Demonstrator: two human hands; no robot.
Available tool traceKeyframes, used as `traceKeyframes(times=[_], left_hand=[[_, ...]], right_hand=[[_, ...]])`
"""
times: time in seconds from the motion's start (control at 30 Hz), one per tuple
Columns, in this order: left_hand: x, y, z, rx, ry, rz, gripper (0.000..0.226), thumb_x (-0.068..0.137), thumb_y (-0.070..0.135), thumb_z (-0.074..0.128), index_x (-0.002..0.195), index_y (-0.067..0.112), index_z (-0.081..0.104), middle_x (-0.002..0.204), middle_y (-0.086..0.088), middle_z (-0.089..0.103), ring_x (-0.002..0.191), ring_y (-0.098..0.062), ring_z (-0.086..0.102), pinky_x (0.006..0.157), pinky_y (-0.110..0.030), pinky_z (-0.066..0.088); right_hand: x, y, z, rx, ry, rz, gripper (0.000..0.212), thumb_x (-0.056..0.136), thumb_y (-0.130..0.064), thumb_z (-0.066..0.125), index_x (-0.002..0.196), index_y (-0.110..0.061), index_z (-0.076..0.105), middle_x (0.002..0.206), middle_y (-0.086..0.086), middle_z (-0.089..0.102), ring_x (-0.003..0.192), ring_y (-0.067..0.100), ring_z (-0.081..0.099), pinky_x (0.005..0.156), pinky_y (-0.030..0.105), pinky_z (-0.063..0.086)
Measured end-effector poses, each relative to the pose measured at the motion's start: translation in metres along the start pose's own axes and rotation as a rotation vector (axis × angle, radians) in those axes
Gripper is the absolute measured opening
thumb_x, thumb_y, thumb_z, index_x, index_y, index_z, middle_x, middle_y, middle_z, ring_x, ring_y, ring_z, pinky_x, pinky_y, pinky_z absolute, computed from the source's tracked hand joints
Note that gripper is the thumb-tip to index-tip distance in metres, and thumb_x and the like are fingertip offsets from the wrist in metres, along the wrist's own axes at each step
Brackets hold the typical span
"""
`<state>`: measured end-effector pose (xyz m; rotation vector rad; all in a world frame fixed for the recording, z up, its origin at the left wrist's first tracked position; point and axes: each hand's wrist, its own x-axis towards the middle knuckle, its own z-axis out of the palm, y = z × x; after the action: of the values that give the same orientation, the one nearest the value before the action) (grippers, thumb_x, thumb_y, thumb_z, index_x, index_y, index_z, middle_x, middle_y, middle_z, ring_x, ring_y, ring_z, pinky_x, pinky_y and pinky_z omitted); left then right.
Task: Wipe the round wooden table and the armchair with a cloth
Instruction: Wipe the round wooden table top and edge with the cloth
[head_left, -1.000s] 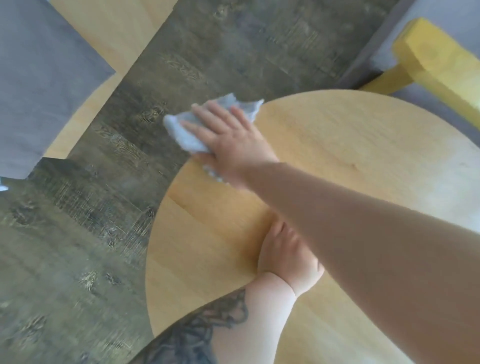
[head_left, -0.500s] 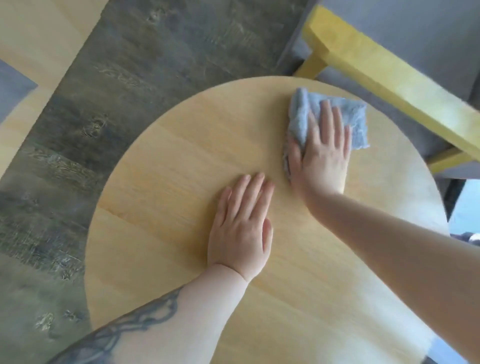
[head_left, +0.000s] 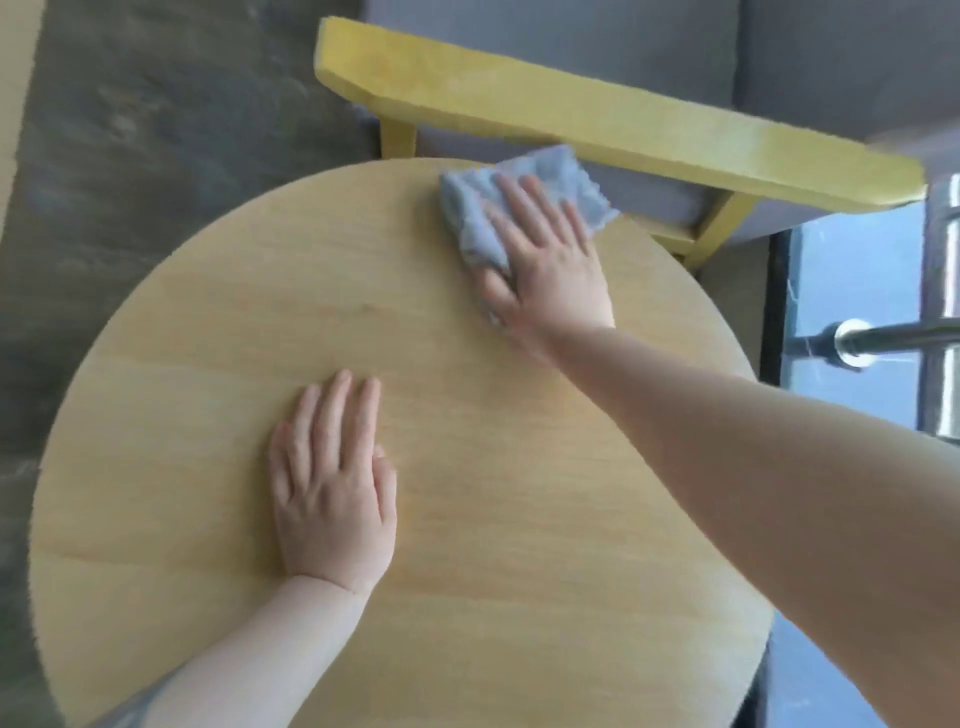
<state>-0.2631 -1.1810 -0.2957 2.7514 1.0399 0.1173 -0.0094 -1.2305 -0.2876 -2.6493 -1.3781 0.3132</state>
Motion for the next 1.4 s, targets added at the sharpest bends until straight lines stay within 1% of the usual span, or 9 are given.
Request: traceKeyframes(times=[0.1,0.27,0.4,0.57,0.7,0.87,1.03,1.2,1.4], left_hand=[[0.003,0.012,0.0,-0.05,0.0,-0.013,0.054,0.092,0.023,0.032,0.144,0.014,0.042,0.152,-0.006,0.037,0.14,-0.027,0.03,0.114,-0.047,0.02],[0.026,0.085,0.021,-0.182,0.084,-0.198,0.059,0.086,0.021,0.038,0.143,0.008,0.042,0.152,-0.006,0.037,0.141,-0.024,0.028,0.116,-0.044,0.015],[0.034,0.113,0.033,-0.125,0.104,-0.233,0.056,0.09,0.021,0.036,0.144,0.01,0.04,0.153,-0.004,0.036,0.142,-0.023,0.029,0.116,-0.044,0.016],[0.033,0.109,0.034,-0.072,0.101,-0.192,0.056,0.089,0.019,0.04,0.144,0.008,0.04,0.153,-0.006,0.035,0.142,-0.024,0.029,0.115,-0.047,0.018],[0.033,0.117,0.033,-0.073,0.091,-0.21,0.053,0.094,0.02,0.036,0.146,0.013,0.037,0.155,-0.003,0.031,0.144,-0.023,0.025,0.117,-0.045,0.013],[0.033,0.116,0.032,-0.093,0.089,-0.187,0.054,0.093,0.021,0.037,0.146,0.019,0.037,0.156,-0.002,0.031,0.145,-0.023,0.024,0.117,-0.046,0.013],[0.032,0.109,0.026,-0.091,0.082,-0.186,0.055,0.092,0.022,0.032,0.147,0.022,0.036,0.157,0.001,0.027,0.146,-0.02,0.019,0.118,-0.045,0.009],[0.029,0.109,0.026,-0.126,0.108,-0.145,0.055,0.091,0.022,0.033,0.145,0.021,0.039,0.156,0.002,0.03,0.145,-0.02,0.022,0.117,-0.047,0.011],[-0.008,0.116,0.023,-0.228,-0.043,0.307,0.056,0.088,0.011,0.045,0.144,0.013,0.041,0.153,-0.008,0.034,0.144,-0.025,0.024,0.118,-0.041,0.007]], right_hand=[[-0.023,0.0,0.004,0.102,0.128,0.72,0.065,0.093,-0.043,0.034,0.153,-0.028,0.013,0.161,0.0,0.006,0.148,0.02,-0.001,0.12,0.043,-0.001],[-0.014,-0.012,0.004,0.009,-0.075,-0.38,0.06,0.094,-0.047,0.035,0.151,-0.033,0.02,0.16,-0.003,0.016,0.148,0.019,0.009,0.12,0.039,0.004],[-0.028,0.028,0.001,0.162,0.121,0.596,0.063,0.093,-0.039,0.039,0.152,-0.031,0.017,0.161,-0.001,0.01,0.148,0.02,0.002,0.12,0.041,0.0],[-0.121,0.018,0.01,0.133,0.026,-0.027,0.06,0.091,-0.046,0.039,0.149,-0.03,0.03,0.158,-0.001,0.024,0.147,0.02,0.015,0.119,0.043,0.012],[-0.158,0.045,0.009,0.213,0.168,0.924,0.066,0.091,-0.04,0.038,0.152,-0.029,0.017,0.161,-0.001,0.009,0.148,0.02,0.001,0.12,0.044,0.001],[-0.199,0.018,0.018,0.152,-0.004,-0.012,0.069,0.087,-0.042,0.056,0.15,-0.029,0.029,0.158,-0.001,0.022,0.147,0.02,0.013,0.119,0.043,0.011],[-0.231,0.031,0.015,0.31,0.259,1.074,0.066,0.086,-0.036,0.043,0.149,-0.028,0.027,0.16,0.0,0.016,0.148,0.02,0.005,0.119,0.046,0.001],[-0.262,-0.038,0.034,0.209,-0.009,0.105,0.073,0.077,-0.042,0.049,0.148,-0.031,0.031,0.158,-0.003,0.021,0.148,0.019,0.01,0.119,0.039,0.002],[-0.283,-0.032,0.028,0.323,0.198,1.039,0.074,0.082,-0.034,0.047,0.151,-0.024,0.021,0.16,0.002,0.009,0.148,0.022,-0.002,0.12,0.044,-0.001]])
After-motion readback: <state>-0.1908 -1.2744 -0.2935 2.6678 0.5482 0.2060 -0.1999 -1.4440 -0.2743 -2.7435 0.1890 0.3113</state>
